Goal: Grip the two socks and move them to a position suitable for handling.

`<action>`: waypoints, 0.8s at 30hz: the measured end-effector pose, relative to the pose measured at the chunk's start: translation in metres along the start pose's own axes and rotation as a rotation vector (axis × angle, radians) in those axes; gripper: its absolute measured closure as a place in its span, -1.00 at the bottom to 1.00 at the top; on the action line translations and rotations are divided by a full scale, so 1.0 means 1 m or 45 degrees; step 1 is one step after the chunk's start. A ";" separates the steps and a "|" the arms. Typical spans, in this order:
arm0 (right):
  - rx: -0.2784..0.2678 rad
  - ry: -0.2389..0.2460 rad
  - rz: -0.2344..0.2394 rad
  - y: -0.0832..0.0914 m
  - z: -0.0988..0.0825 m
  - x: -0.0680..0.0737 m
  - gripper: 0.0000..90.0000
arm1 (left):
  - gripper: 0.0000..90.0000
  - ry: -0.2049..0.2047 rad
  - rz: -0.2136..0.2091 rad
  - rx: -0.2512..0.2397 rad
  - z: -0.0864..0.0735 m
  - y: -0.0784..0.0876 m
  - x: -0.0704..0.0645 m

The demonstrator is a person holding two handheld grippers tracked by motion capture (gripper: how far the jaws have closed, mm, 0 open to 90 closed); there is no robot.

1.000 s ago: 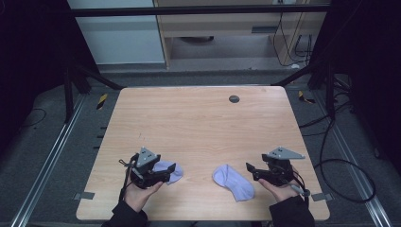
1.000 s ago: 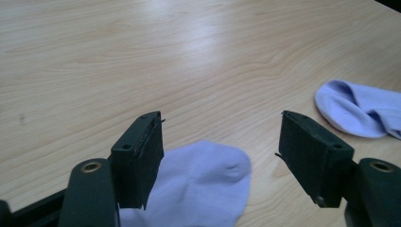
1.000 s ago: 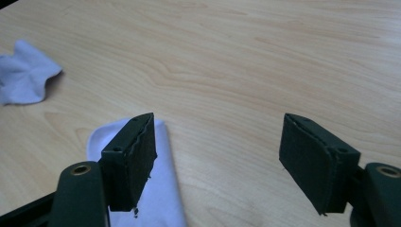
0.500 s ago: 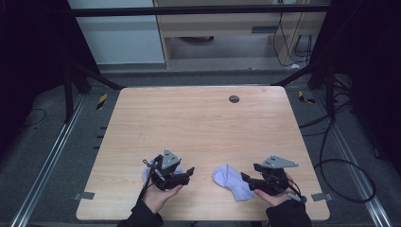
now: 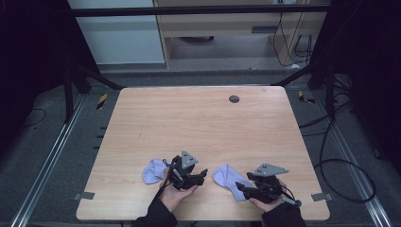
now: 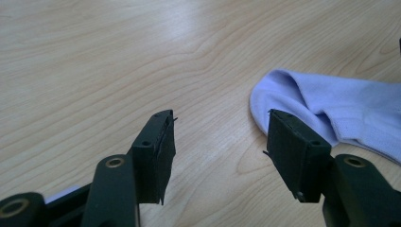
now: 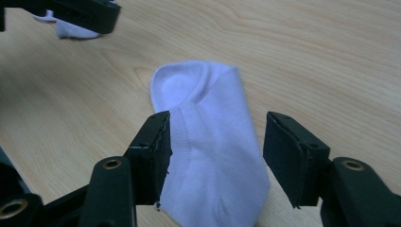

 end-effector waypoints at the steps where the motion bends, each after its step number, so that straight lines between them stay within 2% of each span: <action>1: 0.007 -0.002 0.000 -0.001 -0.001 0.001 -0.04 | -0.07 0.000 -0.003 0.003 0.000 -0.002 -0.002; 5: 0.028 0.017 0.011 -0.004 -0.005 0.003 -0.01 | -0.04 0.006 -0.015 0.017 -0.001 -0.010 -0.008; 13: 0.077 0.024 0.036 -0.011 -0.012 0.010 0.02 | 0.02 -0.018 -0.016 0.042 -0.004 -0.022 -0.019; 24: 0.145 0.060 0.081 -0.018 -0.018 0.015 0.22 | 0.15 -0.020 -0.029 0.065 -0.003 -0.033 -0.027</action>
Point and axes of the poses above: each handheld gripper's, and its own axes: y roughly backward along the jaws, z roughly out of its top, x roughly to its left, the point moved 2 cm from there along -y, roughly forward along the jaws, and after that the axes turned 12 degrees about z, right-handed, at the moved point
